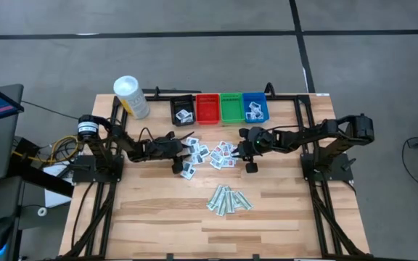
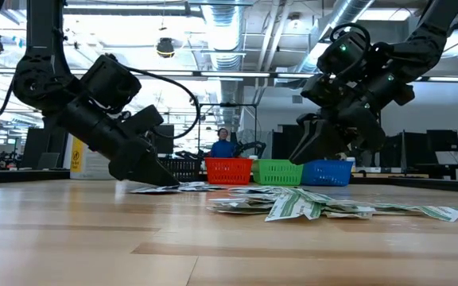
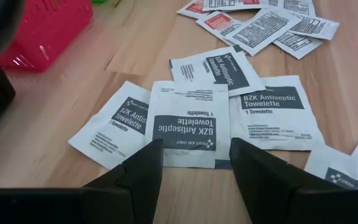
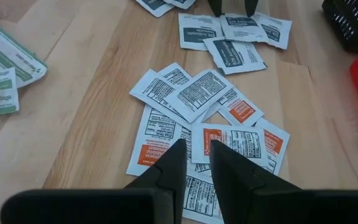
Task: Pick & Place First Aid Supplies
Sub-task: Put the black towelette pack into the black bin
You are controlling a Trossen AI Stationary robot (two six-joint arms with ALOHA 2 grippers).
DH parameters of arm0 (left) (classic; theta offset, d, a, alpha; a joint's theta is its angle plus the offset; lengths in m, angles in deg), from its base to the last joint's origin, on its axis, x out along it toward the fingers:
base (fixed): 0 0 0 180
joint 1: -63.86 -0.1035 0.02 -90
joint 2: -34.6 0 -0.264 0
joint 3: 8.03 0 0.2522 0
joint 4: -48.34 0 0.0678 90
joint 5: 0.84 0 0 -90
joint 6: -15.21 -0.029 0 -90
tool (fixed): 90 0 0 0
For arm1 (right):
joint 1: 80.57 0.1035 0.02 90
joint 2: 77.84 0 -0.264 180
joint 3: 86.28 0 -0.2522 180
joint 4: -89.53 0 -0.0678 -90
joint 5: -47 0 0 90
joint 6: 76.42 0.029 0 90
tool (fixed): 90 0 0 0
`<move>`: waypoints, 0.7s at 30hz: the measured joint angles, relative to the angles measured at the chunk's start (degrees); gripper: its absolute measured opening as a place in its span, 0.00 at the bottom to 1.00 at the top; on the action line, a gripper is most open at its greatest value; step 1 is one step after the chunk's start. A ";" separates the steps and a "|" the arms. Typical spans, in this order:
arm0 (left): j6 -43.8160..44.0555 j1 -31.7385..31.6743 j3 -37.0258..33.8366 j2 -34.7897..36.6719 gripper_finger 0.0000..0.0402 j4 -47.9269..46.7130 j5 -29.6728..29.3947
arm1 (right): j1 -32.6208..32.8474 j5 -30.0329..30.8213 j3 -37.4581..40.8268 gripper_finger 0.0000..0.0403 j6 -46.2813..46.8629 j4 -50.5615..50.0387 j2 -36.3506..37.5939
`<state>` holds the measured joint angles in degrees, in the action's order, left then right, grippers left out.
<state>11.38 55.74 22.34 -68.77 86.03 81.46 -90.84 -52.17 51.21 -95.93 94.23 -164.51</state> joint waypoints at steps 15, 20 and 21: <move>0.10 0.11 -0.05 -0.19 0.20 0.05 1.33 | -0.01 -0.02 0.00 0.16 0.00 -0.13 0.00; 0.08 0.13 -0.07 -0.19 0.10 0.05 2.21 | -0.02 -0.02 0.00 0.16 0.00 -0.15 0.00; 0.08 0.09 -0.09 -0.19 0.08 0.05 2.47 | 0.00 -0.02 0.00 0.16 0.00 -0.15 0.00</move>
<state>11.46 55.83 22.24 -68.97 86.08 83.93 -90.84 -52.19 51.21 -95.93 94.08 -164.51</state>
